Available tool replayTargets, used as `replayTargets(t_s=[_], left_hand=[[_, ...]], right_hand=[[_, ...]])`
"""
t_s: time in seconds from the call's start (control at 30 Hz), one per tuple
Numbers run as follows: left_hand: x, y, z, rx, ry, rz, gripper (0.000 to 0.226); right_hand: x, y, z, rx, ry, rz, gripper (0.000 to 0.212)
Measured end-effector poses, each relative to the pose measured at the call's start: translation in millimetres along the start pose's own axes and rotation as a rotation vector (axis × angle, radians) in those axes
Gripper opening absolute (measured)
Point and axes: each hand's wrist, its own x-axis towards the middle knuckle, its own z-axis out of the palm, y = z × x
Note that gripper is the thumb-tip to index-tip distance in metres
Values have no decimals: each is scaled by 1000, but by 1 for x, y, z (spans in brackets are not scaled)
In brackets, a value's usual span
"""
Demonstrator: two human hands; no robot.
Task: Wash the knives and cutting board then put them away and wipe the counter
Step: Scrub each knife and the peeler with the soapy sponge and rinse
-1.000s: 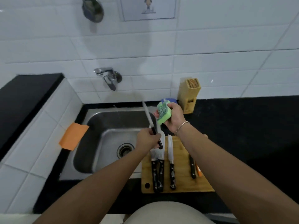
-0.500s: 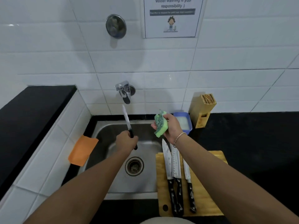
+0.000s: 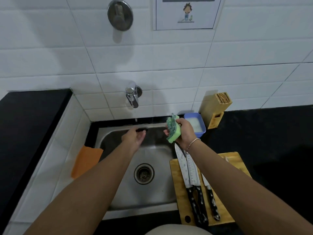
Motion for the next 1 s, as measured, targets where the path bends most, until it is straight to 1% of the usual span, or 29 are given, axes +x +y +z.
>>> replayTargets(t_s=[0.1,0.23,0.4,0.6,0.7,0.77,0.87,0.93,1.0], left_hand=[[7,16,8,-217,-65,-64,16],[13,27,13,-360,-93,-125,21],[10,20,12,-444,-147,-171,15],[-14,28,3,-389,-243,-164,17],[-29,31,-4,-329,-313,-202,19],[-38,29,-11,-240,-384,-240,20],[-51,22,-23,14,-502,-265,14],[-60,17,-30,173,-547,-252,11],[-68,14,-35,315,-560,-246,16]], right_hand=[[2,2,-3,-70,26,9,41],[2,7,-5,-88,70,11,38],[-5,11,-7,-76,82,-4,37],[-21,12,4,-107,79,-44,27],[-25,14,5,-120,64,-55,26],[-30,16,5,-122,42,-45,26],[-36,23,2,-114,27,-27,31],[-40,25,-3,-94,30,-14,31],[-43,27,-7,-61,41,-15,29]])
